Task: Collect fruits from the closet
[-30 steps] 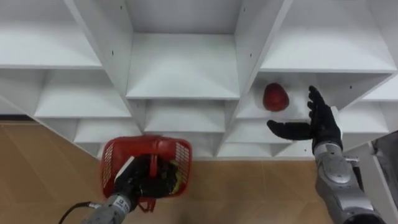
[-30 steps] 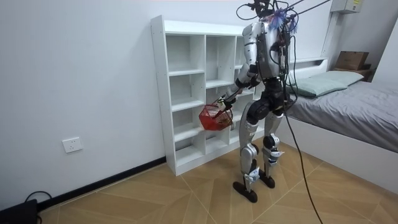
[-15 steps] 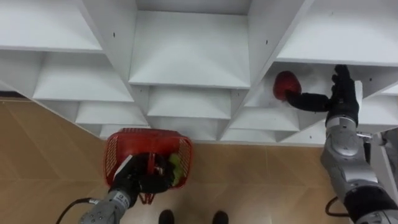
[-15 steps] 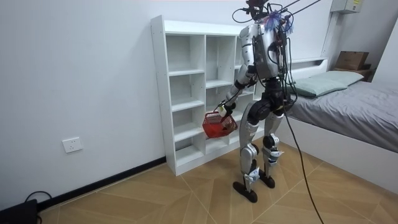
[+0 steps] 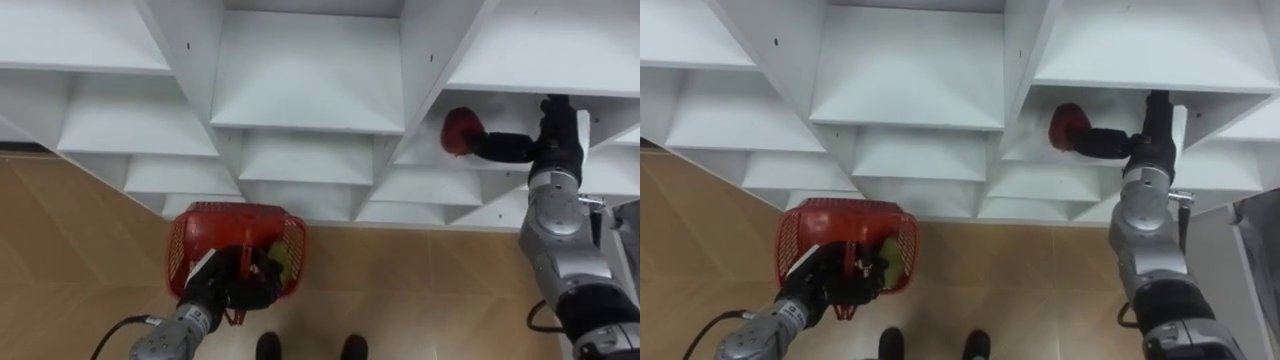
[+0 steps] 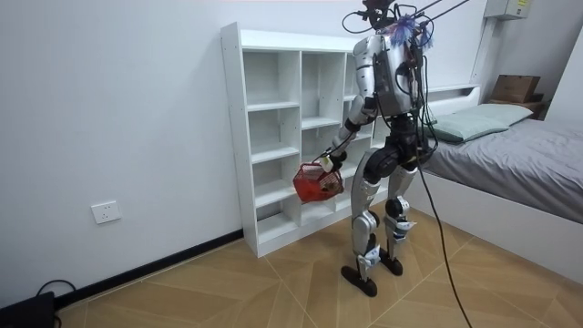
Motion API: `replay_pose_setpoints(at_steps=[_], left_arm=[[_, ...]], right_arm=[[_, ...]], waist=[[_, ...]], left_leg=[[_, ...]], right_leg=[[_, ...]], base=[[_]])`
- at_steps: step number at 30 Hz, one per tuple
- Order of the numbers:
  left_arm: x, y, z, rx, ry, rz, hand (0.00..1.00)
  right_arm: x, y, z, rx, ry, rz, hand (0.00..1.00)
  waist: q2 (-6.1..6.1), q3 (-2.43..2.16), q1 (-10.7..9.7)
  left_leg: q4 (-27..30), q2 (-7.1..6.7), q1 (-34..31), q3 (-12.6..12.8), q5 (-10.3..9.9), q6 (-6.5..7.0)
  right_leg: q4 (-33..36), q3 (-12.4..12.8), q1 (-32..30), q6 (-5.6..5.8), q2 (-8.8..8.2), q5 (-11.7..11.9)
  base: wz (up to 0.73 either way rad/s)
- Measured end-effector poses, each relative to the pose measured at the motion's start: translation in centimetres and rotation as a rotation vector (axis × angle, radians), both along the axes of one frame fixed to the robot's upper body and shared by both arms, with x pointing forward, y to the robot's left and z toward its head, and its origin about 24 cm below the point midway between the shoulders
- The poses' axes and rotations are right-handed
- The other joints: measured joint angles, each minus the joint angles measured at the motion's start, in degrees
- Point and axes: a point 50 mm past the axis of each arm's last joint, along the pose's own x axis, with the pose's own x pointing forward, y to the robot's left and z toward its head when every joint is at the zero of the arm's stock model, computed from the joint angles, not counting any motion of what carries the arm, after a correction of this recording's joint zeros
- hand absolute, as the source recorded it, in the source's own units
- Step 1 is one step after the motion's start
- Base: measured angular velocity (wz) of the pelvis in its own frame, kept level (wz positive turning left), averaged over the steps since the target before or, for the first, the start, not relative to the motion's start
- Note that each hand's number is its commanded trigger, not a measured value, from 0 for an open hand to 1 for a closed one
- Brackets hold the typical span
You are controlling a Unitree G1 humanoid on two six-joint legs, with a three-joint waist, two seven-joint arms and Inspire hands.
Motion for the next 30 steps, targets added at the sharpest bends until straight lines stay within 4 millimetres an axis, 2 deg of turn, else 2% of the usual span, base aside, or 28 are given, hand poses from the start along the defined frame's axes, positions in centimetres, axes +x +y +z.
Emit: replay_pose_setpoints(at_steps=[9,23,30], left_arm=[[0.15,-0.53,-0.05,-0.001,0.004,-0.031,1.00],[0.22,-0.66,-0.37,0.001,0.022,-0.034,1.00],[0.19,-0.76,-0.56,0.012,0.029,-0.014,1.00]], right_arm=[[0.03,0.09,0.04,-0.035,0.003,0.013,0.00],[0.06,0.27,0.05,-0.070,0.007,0.027,0.00],[0.42,0.30,0.05,-0.072,0.026,0.023,0.00]], waist=[[0.00,0.00,1.0],[0.03,0.02,1.4],[0.08,0.19,1.4]], left_leg=[[-0.1,-0.02,-0.3,-0.1,0.0,0.01],[-0.2,-0.04,-0.3,-0.1,0.0,0.01],[-0.4,-0.09,-0.8,-0.1,0.0,0.03]], right_leg=[[-0.2,-0.1,-0.1,0.00,0.00,0.0],[-0.2,0.0,0.0,0.00,0.01,0.0],[-0.3,0.2,-0.7,0.00,-0.01,0.0]], base=[[0.00],[0.00],[0.00]])
